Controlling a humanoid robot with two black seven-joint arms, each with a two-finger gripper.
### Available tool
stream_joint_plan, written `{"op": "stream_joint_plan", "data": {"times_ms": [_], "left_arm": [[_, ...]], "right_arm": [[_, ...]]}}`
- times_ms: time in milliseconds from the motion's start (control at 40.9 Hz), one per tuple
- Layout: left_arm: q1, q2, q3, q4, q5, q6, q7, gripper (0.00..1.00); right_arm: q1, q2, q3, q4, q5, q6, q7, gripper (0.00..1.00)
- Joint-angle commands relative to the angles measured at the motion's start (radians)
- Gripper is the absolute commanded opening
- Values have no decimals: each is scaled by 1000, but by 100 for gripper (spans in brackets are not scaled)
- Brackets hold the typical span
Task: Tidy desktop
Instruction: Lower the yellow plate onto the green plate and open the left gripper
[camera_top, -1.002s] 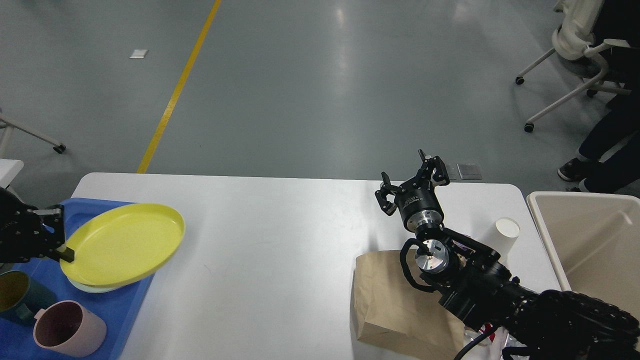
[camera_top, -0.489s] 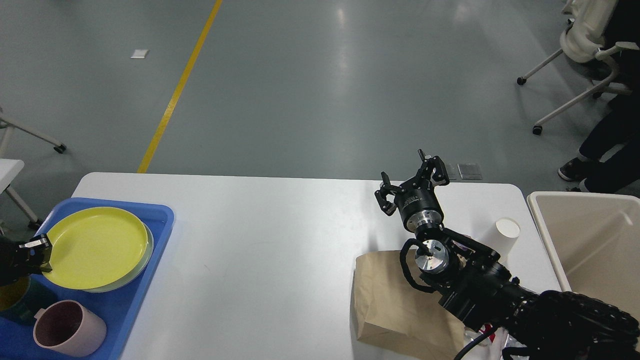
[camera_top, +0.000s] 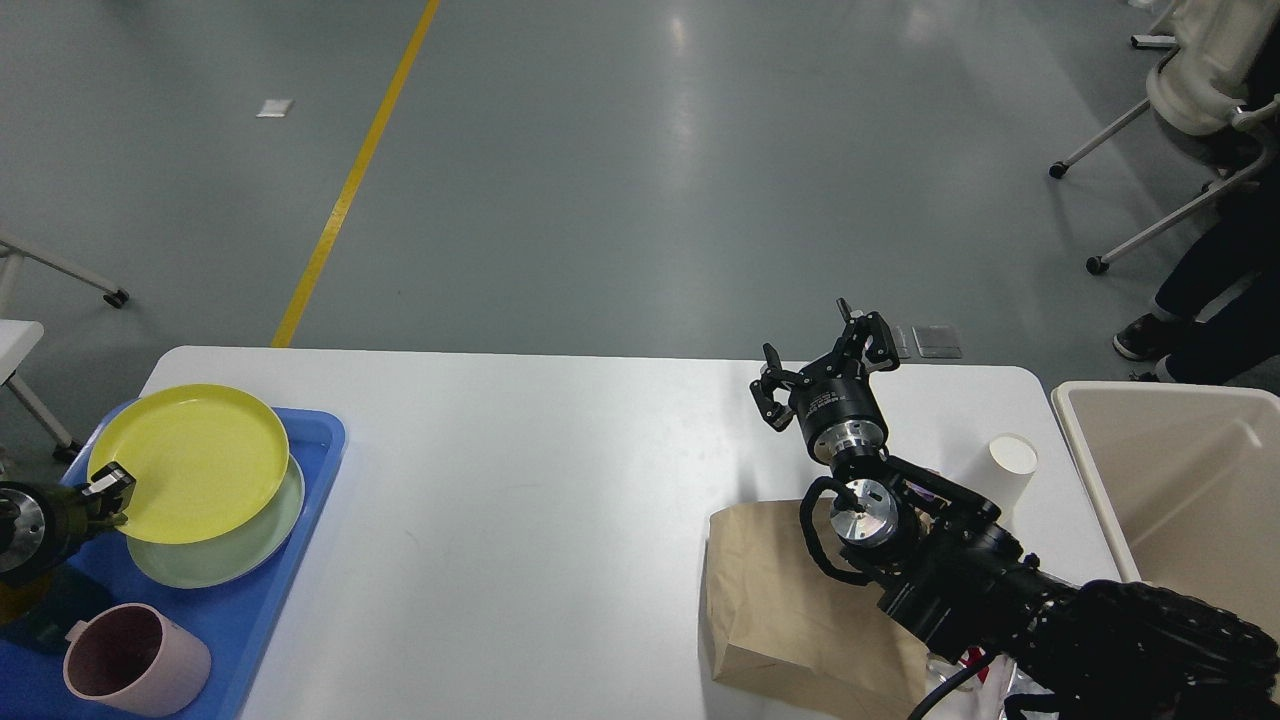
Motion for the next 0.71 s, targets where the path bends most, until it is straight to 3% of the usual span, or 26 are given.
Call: {"op": "stream_joint_plan", "data": {"times_ms": [0, 98, 220, 269, 318, 342, 684], "left_arm": [[25, -26, -12, 5, -1, 9, 1, 3], [46, -40, -12, 6, 0, 12, 4, 11], [53, -45, -11, 12, 3, 12, 4, 35], [53, -45, -6, 14, 9, 12, 6, 54], [51, -44, 1, 17, 19, 12, 6, 89], [51, -43, 1, 18, 19, 12, 7, 100], [30, -32, -8, 43, 19, 10, 15, 100]], "right_arm": [[0, 0, 0, 0, 0, 0, 0, 100], [0, 0, 0, 0, 0, 0, 0, 100], [0, 0, 0, 0, 0, 0, 0, 100], [0, 0, 0, 0, 0, 0, 0, 100], [0, 0, 0, 0, 0, 0, 0, 100], [0, 0, 0, 0, 0, 0, -1, 100], [0, 0, 0, 0, 0, 0, 0, 100]]}}
